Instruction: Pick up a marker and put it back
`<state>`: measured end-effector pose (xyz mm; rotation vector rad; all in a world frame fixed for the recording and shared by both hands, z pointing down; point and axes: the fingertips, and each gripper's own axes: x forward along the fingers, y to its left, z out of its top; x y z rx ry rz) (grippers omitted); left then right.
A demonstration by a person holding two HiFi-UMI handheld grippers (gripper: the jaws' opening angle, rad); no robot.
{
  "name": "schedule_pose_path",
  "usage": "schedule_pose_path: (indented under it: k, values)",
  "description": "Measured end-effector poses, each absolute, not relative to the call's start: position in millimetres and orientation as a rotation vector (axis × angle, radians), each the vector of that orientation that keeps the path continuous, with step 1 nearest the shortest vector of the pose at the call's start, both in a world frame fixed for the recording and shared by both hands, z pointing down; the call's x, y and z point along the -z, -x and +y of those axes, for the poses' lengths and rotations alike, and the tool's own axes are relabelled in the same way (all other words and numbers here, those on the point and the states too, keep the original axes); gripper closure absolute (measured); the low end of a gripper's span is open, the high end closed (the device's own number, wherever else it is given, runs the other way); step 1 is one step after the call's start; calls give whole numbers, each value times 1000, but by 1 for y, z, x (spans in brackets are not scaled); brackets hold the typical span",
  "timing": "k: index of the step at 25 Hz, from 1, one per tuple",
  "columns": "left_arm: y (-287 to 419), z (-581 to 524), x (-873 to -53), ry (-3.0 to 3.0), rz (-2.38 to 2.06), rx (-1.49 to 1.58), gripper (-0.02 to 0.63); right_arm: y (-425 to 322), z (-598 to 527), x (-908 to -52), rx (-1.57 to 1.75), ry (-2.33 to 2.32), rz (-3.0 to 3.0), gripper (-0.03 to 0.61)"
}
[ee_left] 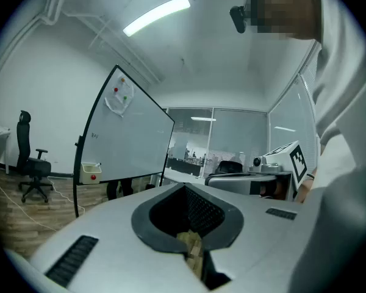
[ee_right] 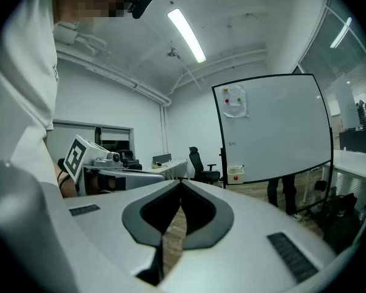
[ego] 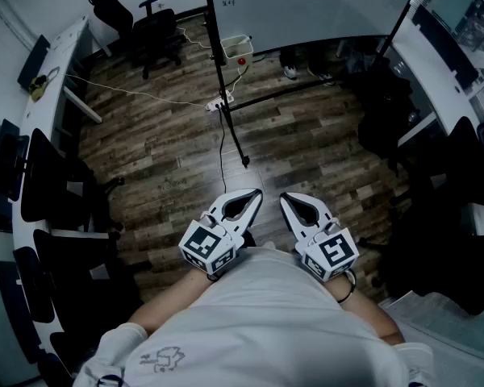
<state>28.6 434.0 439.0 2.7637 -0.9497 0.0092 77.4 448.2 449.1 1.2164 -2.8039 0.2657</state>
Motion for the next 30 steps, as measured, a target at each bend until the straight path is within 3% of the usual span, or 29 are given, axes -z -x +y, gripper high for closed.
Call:
schedule_pose_path:
  k: [16,30]
  values:
    - [-7,407,-446,-2728,-985,-5,607,-69,418,-450,-296,-1237,-2815,569]
    - [27,308,-445,-2748,-907,13,607,-28,322,-455,-303,-1258,-2784,569]
